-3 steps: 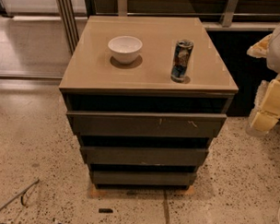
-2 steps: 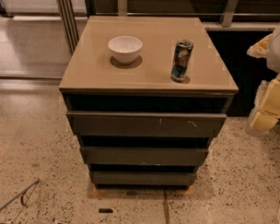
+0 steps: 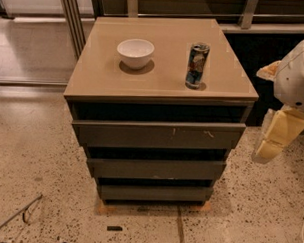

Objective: Open bottom drawer

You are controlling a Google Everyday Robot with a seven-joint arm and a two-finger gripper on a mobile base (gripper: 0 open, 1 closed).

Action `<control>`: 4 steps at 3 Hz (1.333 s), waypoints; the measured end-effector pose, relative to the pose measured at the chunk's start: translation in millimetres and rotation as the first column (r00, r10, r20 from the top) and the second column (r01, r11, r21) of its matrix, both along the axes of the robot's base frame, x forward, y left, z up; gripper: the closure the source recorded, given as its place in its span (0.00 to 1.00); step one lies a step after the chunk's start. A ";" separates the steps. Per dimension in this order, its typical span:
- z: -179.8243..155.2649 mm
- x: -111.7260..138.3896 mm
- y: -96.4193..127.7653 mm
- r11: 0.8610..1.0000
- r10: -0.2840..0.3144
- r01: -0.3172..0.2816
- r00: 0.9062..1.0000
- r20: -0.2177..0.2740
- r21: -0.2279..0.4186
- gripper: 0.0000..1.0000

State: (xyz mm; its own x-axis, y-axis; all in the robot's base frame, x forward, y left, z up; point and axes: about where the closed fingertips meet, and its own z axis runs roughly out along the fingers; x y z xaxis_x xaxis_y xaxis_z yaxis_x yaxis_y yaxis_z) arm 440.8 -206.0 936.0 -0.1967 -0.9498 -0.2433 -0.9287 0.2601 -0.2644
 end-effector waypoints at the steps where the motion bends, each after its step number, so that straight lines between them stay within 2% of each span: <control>1: -71.1 4.6 16.7 0.998 0.045 -0.044 0.999 -0.026 0.047 0.00; 2: -164.3 12.1 26.8 0.993 0.074 -0.064 0.992 -0.099 0.095 0.00; 3: -164.3 12.1 26.8 0.993 0.074 -0.064 0.992 -0.099 0.095 0.00; 4: -185.8 12.4 28.0 0.992 0.095 -0.087 0.991 -0.090 0.092 0.00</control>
Offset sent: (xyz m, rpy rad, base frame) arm 0.0202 0.0361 -0.2603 0.1373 0.1899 0.1015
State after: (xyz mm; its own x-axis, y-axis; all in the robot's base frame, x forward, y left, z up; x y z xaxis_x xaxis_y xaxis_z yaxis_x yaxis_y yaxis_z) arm 453.1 -178.0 750.2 -0.1362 -0.9406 -0.3111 -0.9693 0.1914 -0.1543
